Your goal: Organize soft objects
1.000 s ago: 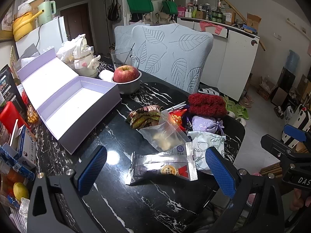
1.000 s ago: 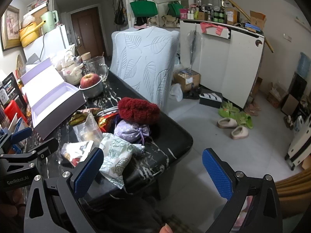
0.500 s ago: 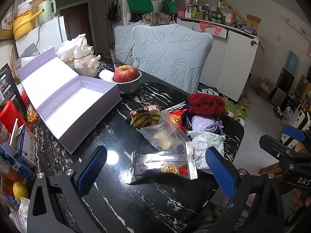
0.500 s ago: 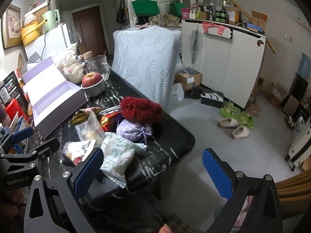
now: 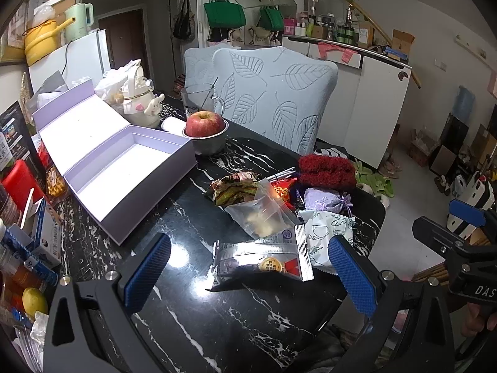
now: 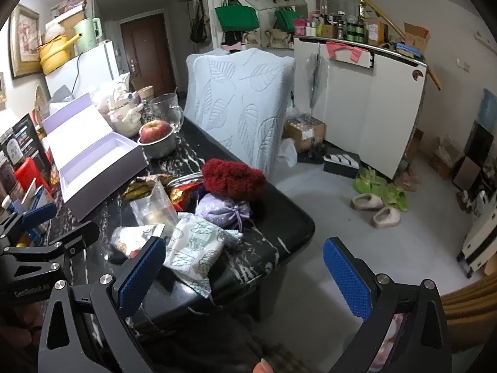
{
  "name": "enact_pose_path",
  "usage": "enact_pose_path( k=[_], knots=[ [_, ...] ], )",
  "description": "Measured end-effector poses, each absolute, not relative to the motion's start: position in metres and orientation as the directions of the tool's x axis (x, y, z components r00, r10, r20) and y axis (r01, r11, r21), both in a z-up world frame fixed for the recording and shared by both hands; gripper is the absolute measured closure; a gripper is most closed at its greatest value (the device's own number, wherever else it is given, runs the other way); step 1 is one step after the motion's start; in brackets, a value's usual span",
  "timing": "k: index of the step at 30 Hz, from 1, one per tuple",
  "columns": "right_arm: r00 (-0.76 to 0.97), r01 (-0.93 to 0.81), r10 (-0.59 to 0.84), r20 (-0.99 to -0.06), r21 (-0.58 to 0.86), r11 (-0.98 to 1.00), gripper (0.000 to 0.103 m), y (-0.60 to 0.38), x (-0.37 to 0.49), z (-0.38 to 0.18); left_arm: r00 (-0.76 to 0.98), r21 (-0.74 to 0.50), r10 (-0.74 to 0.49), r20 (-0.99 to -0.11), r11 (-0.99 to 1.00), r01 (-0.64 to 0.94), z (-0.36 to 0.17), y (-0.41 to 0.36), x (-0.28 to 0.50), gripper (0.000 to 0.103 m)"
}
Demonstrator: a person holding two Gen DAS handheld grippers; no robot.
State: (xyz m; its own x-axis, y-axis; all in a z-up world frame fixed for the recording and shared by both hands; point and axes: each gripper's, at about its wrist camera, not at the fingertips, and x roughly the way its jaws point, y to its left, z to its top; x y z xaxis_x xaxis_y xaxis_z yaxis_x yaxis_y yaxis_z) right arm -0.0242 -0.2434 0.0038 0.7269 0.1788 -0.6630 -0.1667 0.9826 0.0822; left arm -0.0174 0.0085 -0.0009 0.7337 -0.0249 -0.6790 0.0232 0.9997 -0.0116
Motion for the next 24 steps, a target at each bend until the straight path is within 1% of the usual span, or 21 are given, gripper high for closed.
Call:
enact_pose_path(
  k=[10, 24],
  knots=[
    [0.731, -0.184, 0.2, -0.652, 0.094, 0.978, 0.0, -0.241, -0.035, 0.003, 0.731, -0.024, -0.026, -0.682, 1.0, 0.013, -0.004, 0.015, -0.029, 0.0],
    [0.673, -0.234, 0.277, -0.686, 0.157, 0.959, 0.0, -0.23, -0.034, -0.024, 0.679, -0.116, -0.103, -0.727, 0.993, 0.027, -0.031, 0.033, -0.027, 0.0]
  ],
)
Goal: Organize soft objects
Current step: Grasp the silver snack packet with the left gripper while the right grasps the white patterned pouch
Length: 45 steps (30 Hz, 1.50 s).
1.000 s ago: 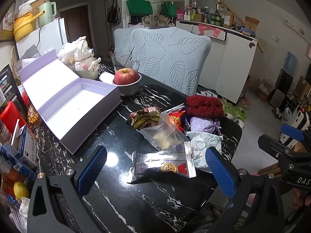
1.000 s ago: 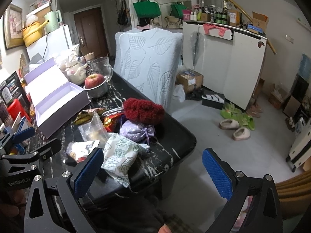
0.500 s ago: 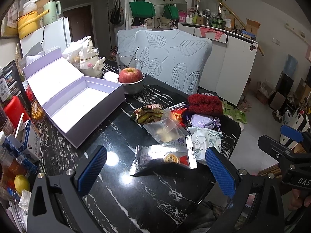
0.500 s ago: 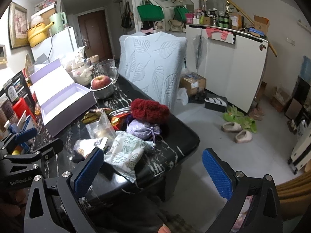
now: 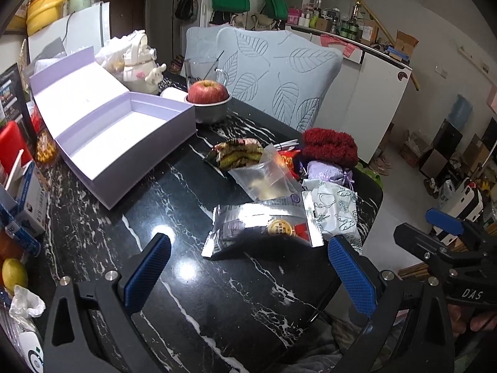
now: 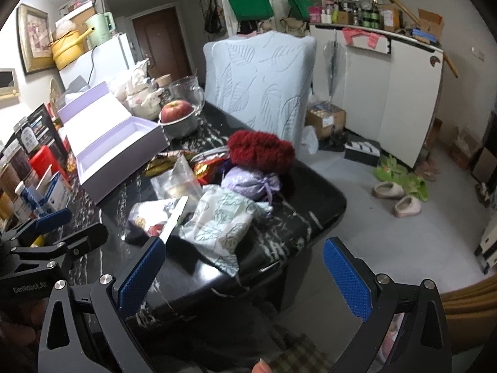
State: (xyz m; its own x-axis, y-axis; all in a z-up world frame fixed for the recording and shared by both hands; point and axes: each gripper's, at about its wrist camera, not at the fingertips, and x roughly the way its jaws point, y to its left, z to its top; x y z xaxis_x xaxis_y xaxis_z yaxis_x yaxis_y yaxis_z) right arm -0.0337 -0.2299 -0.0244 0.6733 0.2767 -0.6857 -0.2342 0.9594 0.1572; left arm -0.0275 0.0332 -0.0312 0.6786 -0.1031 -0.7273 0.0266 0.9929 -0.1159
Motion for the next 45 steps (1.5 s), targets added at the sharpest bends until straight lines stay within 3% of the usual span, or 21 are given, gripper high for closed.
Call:
enact_pose_path(
  k=[9, 23, 35, 45],
  knots=[
    [0.622, -0.251, 0.301, -0.723, 0.18, 0.951, 0.0, -0.224, -0.019, -0.046, 0.646, -0.159, -0.181, -0.741, 0.983, 0.093, -0.047, 0.034, -0.006, 0.0],
    [0.55, -0.274, 0.327, -0.769, 0.203, 0.94, 0.0, -0.225, 0.012, -0.067, 0.564, -0.137, -0.323, -0.76, 0.928, 0.346, -0.048, 0.03, 0.032, 0.0],
    [0.49, -0.344, 0.369, -0.79, 0.213, 0.914, 0.0, -0.211, 0.026, -0.078, 0.512, 0.038, -0.29, -0.809, 0.842, 0.538, -0.072, 0.01, 0.045, 0.0],
    [0.506, -0.294, 0.347, -0.789, 0.22, 0.93, 0.0, -0.228, 0.033, -0.078, 0.468, -0.001, -0.32, -0.824, 0.826, 0.563, -0.096, 0.004, 0.063, 0.004]
  ],
)
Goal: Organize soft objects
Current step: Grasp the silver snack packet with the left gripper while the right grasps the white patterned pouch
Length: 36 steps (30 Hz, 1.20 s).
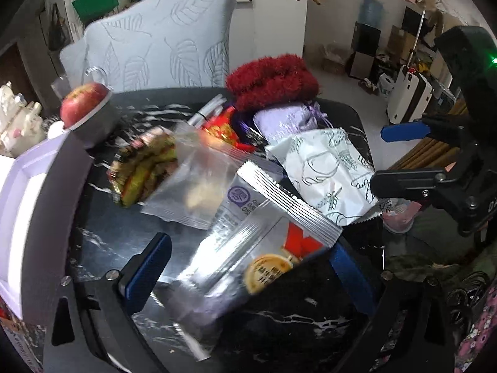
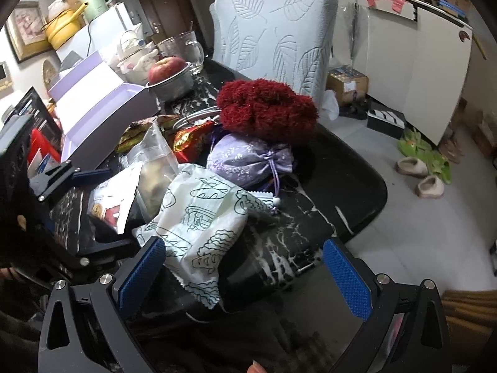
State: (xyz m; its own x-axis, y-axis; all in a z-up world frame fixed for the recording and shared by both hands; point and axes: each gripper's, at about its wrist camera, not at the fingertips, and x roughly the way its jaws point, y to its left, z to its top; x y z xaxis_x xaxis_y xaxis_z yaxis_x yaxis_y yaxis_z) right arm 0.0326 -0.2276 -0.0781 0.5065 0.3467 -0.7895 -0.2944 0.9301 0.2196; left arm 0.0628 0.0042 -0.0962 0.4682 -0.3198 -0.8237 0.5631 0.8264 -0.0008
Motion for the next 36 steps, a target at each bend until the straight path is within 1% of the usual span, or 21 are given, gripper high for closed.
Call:
enact_pose_path(
  k=[1, 2, 3, 4, 5, 6, 7, 8, 10, 11, 15, 18, 21, 23, 25, 27, 30, 31, 32, 34, 36],
  knots=[
    [0.507, -0.294, 0.346, -0.79, 0.219, 0.93, 0.0, -0.228, 0.033, -0.078, 0.476, 0.013, -0.305, -0.825, 0.831, 0.556, -0.098, 0.003, 0.063, 0.007],
    [0.506, -0.294, 0.346, -0.79, 0.219, 0.93, 0.0, -0.228, 0.033, -0.079, 0.485, 0.029, -0.287, -0.826, 0.838, 0.545, -0.1, 0.003, 0.063, 0.014],
    [0.506, -0.295, 0.346, -0.79, 0.219, 0.93, 0.0, -0.228, 0.033, -0.078, 0.495, 0.046, -0.266, -0.827, 0.846, 0.531, -0.101, 0.003, 0.062, 0.019],
    [0.504, -0.297, 0.349, -0.79, 0.221, 0.929, 0.0, -0.228, 0.033, -0.079, 0.502, 0.05, -0.254, -0.827, 0.855, 0.516, -0.102, 0.004, 0.062, 0.027],
    [0.503, -0.299, 0.353, -0.789, 0.224, 0.928, 0.0, -0.227, 0.033, -0.079, 0.507, 0.043, -0.25, -0.825, 0.867, 0.497, -0.102, 0.007, 0.061, 0.036],
    [0.501, -0.302, 0.357, -0.788, 0.228, 0.926, 0.0, -0.227, 0.032, -0.079, 0.509, 0.028, -0.249, -0.824, 0.879, 0.475, -0.101, 0.011, 0.062, 0.04],
    [0.5, -0.302, 0.36, -0.788, 0.23, 0.925, 0.0, -0.226, 0.033, -0.08, 0.505, 0.011, -0.252, -0.826, 0.888, 0.46, -0.101, 0.015, 0.062, 0.046],
    [0.498, -0.303, 0.364, -0.787, 0.236, 0.924, 0.0, -0.225, 0.033, -0.08, 0.499, -0.007, -0.255, -0.828, 0.895, 0.445, -0.102, 0.02, 0.061, 0.056],
    [0.495, -0.304, 0.376, -0.784, 0.249, 0.92, 0.0, -0.224, 0.035, -0.082, 0.483, -0.045, -0.257, -0.837, 0.912, 0.407, -0.104, 0.023, 0.061, 0.063],
    [0.494, -0.303, 0.381, -0.782, 0.256, 0.918, 0.0, -0.223, 0.036, -0.082, 0.489, -0.054, -0.256, -0.834, 0.919, 0.389, -0.103, 0.025, 0.059, 0.064],
    [0.497, -0.307, 0.407, -0.767, 0.283, 0.909, 0.0, -0.217, 0.039, -0.083, 0.482, -0.093, -0.256, -0.838, 0.937, 0.336, -0.103, 0.03, 0.048, 0.064],
    [0.509, -0.321, 0.395, -0.765, 0.257, 0.912, 0.0, -0.209, 0.041, -0.082, 0.486, -0.118, -0.243, -0.84, 0.954, 0.274, -0.104, 0.036, 0.039, 0.064],
    [0.506, -0.334, 0.401, -0.764, 0.255, 0.907, 0.003, -0.201, 0.044, -0.081, 0.501, -0.116, -0.218, -0.838, 0.967, 0.228, -0.102, 0.039, 0.032, 0.064],
    [0.504, -0.334, 0.407, -0.762, 0.262, 0.905, 0.009, -0.196, 0.046, -0.082, 0.503, -0.116, -0.205, -0.84, 0.972, 0.203, -0.102, 0.041, 0.029, 0.064],
    [0.501, -0.325, 0.396, -0.77, 0.257, 0.91, 0.019, -0.193, 0.049, -0.085, 0.5, -0.122, -0.202, -0.842, 0.975, 0.187, -0.102, 0.043, 0.029, 0.064],
    [0.491, -0.321, 0.4, -0.774, 0.266, 0.909, 0.024, -0.19, 0.052, -0.088, 0.499, -0.12, -0.199, -0.844, 0.975, 0.186, -0.102, 0.043, 0.03, 0.064],
    [0.476, -0.326, 0.415, -0.775, 0.283, 0.902, 0.027, -0.187, 0.053, -0.091, 0.496, -0.117, -0.19, -0.847, 0.978, 0.175, -0.105, 0.042, 0.034, 0.064],
    [0.481, -0.33, 0.412, -0.774, 0.276, 0.903, 0.031, -0.187, 0.051, -0.091, 0.5, -0.105, -0.18, -0.847, 0.979, 0.175, -0.105, 0.041, 0.036, 0.064],
    [0.484, -0.335, 0.413, -0.772, 0.273, 0.902, 0.032, -0.186, 0.05, -0.091, 0.504, -0.09, -0.167, -0.848, 0.981, 0.174, -0.106, 0.039, 0.038, 0.064],
    [0.48, -0.348, 0.419, -0.77, 0.272, 0.897, 0.038, -0.186, 0.047, -0.091, 0.514, -0.054, -0.136, -0.847, 0.984, 0.173, -0.107, 0.035, 0.042, 0.064],
    [0.482, -0.362, 0.419, -0.769, 0.261, 0.895, 0.038, -0.186, 0.042, -0.091, 0.524, -0.033, -0.121, -0.843, 0.984, 0.174, -0.107, 0.032, 0.044, 0.064]
  ],
)
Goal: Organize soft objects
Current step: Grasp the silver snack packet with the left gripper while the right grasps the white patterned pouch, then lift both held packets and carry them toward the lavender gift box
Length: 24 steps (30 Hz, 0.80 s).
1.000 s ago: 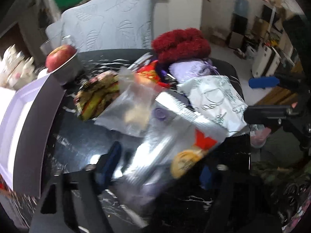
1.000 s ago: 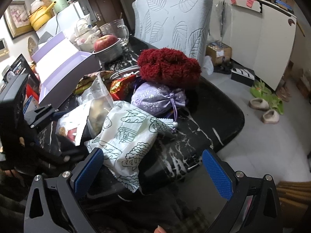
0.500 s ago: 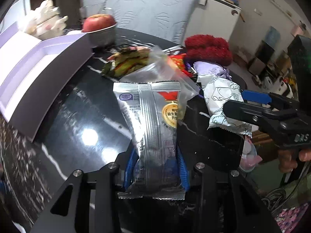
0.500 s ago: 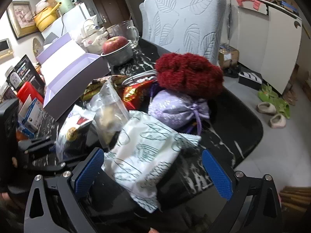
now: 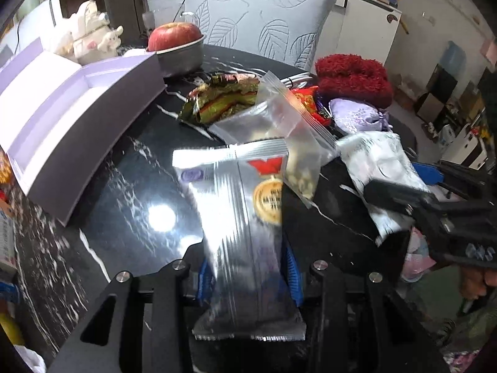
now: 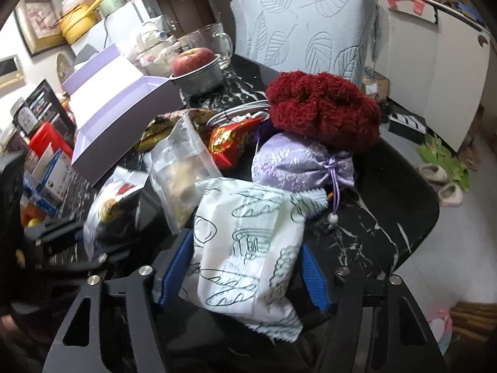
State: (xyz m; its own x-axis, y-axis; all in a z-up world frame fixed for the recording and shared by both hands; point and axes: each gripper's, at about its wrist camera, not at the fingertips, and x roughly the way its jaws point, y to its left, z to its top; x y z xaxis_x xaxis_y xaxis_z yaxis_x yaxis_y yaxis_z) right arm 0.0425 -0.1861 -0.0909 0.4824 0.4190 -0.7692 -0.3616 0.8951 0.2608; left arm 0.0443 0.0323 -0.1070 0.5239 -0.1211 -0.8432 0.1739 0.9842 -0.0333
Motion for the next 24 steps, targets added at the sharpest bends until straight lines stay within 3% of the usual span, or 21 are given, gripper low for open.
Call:
enact_pose_path(
  k=[3, 8, 11, 16, 24],
  knots=[
    [0.48, -0.383, 0.424, -0.768, 0.252, 0.889, 0.037, -0.186, 0.037, -0.091, 0.527, -0.04, -0.123, -0.841, 0.985, 0.166, -0.107, 0.032, 0.047, 0.063],
    [0.463, -0.383, 0.419, -0.781, 0.251, 0.889, 0.022, -0.186, 0.038, -0.095, 0.534, -0.042, -0.118, -0.837, 0.987, 0.152, -0.107, 0.033, 0.046, 0.063],
    [0.481, -0.389, 0.403, -0.779, 0.222, 0.894, 0.022, -0.181, 0.039, -0.095, 0.538, -0.044, -0.113, -0.836, 0.989, 0.139, -0.107, 0.034, 0.042, 0.063],
    [0.513, -0.418, 0.369, -0.775, 0.151, 0.896, 0.038, -0.175, 0.032, -0.096, 0.533, -0.064, -0.126, -0.837, 0.989, 0.133, -0.105, 0.035, 0.037, 0.07],
    [0.504, -0.439, 0.391, -0.77, 0.161, 0.884, 0.046, -0.181, 0.02, -0.095, 0.531, -0.114, -0.173, -0.829, 0.983, 0.142, -0.103, 0.032, 0.019, 0.071]
  ],
)
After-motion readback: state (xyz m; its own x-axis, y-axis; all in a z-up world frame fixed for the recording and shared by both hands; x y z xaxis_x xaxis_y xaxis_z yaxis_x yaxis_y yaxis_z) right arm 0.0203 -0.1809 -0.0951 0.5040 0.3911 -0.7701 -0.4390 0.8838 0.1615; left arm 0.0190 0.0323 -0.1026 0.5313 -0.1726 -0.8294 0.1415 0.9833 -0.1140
